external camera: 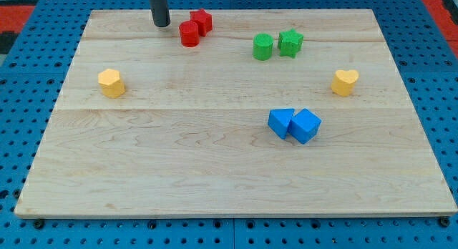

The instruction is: Move yellow hexagon at center of the board

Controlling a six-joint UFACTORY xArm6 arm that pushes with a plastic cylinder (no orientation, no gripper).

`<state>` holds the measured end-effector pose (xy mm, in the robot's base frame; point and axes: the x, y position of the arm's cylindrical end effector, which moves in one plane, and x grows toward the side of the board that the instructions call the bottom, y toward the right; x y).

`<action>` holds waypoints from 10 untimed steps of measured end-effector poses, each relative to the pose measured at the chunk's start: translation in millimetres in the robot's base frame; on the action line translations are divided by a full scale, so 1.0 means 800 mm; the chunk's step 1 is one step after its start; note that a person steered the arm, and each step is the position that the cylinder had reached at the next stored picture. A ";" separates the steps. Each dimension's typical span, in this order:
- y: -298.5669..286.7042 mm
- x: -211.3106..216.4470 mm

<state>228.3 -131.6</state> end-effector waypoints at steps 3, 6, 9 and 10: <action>0.005 0.025; -0.173 0.029; -0.217 0.149; -0.217 0.191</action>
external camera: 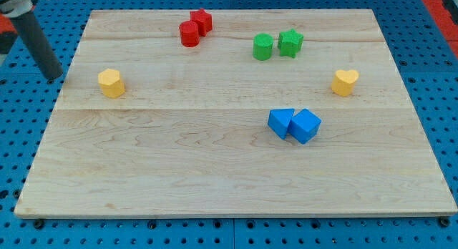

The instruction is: Move yellow hexagon at center of the board

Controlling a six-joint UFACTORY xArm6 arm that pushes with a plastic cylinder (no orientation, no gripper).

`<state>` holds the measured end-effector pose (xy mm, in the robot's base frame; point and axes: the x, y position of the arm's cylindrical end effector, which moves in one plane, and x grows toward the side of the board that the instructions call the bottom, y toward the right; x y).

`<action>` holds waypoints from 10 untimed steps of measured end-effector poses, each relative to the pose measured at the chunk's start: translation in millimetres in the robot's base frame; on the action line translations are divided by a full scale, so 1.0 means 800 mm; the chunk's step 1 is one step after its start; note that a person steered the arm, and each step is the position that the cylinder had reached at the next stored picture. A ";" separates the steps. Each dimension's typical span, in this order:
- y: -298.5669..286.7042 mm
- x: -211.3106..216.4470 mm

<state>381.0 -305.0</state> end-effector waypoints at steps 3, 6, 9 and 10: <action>0.168 0.017; 0.283 0.025; 0.326 0.027; 0.346 0.076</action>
<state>441.6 -28.3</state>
